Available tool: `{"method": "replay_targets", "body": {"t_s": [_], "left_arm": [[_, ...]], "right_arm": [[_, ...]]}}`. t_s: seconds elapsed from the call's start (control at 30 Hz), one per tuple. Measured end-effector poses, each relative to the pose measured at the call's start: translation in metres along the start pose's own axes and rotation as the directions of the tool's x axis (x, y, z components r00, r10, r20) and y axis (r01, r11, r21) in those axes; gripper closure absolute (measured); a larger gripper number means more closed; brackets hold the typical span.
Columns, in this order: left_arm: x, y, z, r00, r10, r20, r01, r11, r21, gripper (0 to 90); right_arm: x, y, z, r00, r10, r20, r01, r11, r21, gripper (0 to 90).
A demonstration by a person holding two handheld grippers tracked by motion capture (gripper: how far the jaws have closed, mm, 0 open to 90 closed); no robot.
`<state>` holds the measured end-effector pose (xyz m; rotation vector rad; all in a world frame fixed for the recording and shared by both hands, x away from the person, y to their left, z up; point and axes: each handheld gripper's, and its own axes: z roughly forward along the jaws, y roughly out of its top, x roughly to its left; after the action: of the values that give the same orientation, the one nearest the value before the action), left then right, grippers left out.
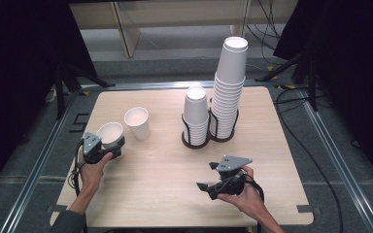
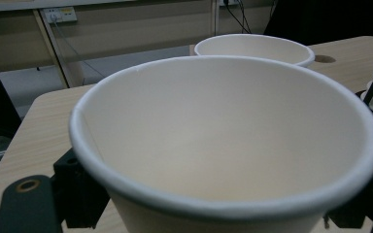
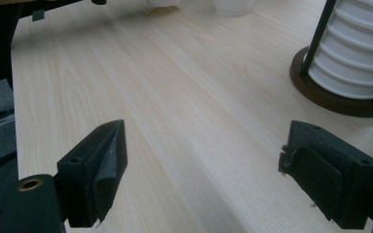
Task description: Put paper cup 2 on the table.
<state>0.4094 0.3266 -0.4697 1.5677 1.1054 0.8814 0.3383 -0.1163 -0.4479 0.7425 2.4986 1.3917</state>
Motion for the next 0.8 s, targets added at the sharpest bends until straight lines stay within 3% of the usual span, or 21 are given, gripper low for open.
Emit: {"method": "replay_targets", "body": {"t_s": [0.23, 0.57, 0.63, 0.8], "left_arm": [[0.001, 0.001, 0.011, 1.0, -0.008, -0.003, 0.008, 0.9999, -0.007, 15.3], [0.012, 0.0, 0.021, 0.9994, -0.019, -0.03, 0.018, 0.9998, -0.012, 15.1], [0.014, 0.0, 0.023, 0.9994, -0.014, -0.031, 0.014, 0.9999, 0.001, 14.9], [0.014, -0.004, 0.03, 0.9994, -0.006, -0.033, 0.006, 1.0, 0.005, 14.5]], "right_arm": [[0.001, -0.001, 0.001, 1.0, 0.005, -0.008, -0.005, 1.0, 0.005, 16.7], [0.001, -0.001, 0.002, 1.0, -0.005, -0.006, 0.005, 1.0, 0.009, 16.7], [0.003, -0.001, 0.002, 0.9998, 0.015, -0.013, -0.015, 1.0, 0.016, 16.8], [0.003, -0.002, 0.002, 0.9998, 0.012, -0.015, -0.012, 1.0, 0.02, 16.8]]}}
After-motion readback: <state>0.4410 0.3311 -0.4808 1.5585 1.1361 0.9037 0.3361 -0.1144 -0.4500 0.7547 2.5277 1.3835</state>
